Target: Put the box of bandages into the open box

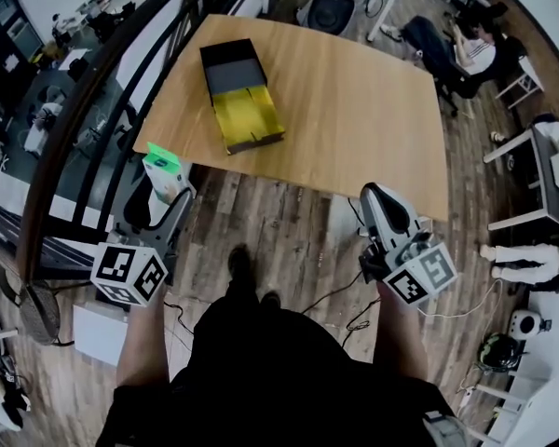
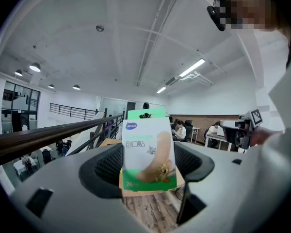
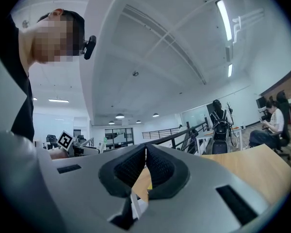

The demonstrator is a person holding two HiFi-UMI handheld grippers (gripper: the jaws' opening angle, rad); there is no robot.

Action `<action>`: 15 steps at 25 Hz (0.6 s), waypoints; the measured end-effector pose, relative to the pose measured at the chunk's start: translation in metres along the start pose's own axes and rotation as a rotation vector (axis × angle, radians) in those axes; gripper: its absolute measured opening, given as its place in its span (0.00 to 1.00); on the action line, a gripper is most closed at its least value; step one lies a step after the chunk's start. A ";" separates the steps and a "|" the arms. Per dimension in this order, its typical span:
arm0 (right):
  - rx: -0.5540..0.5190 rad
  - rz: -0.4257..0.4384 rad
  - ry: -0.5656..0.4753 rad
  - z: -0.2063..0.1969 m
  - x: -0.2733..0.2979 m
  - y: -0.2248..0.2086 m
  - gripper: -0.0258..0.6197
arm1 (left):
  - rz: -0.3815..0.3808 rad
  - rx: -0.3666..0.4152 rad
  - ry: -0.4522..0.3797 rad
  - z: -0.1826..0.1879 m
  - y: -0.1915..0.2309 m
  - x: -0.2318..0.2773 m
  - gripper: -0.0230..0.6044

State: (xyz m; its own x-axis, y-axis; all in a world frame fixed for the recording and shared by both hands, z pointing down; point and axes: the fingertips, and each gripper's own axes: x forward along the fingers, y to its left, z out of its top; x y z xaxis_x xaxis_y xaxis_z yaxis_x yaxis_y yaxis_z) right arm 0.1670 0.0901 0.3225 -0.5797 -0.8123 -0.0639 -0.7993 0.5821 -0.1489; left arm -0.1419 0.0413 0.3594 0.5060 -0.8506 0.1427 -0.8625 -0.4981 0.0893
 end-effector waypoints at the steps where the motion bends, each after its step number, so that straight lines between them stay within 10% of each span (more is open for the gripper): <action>1: 0.002 0.001 0.004 -0.004 0.006 -0.001 0.10 | 0.000 -0.003 0.002 -0.003 0.006 0.005 0.57; 15: 0.002 -0.027 0.021 0.008 0.102 -0.034 0.10 | -0.039 -0.016 0.005 0.019 0.075 0.083 0.57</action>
State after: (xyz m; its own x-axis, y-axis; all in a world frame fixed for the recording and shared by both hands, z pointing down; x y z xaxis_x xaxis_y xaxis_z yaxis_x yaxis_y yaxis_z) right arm 0.1364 -0.0129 0.3127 -0.5614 -0.8266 -0.0388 -0.8143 0.5601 -0.1524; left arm -0.1642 -0.0699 0.3591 0.5389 -0.8301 0.1434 -0.8422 -0.5276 0.1109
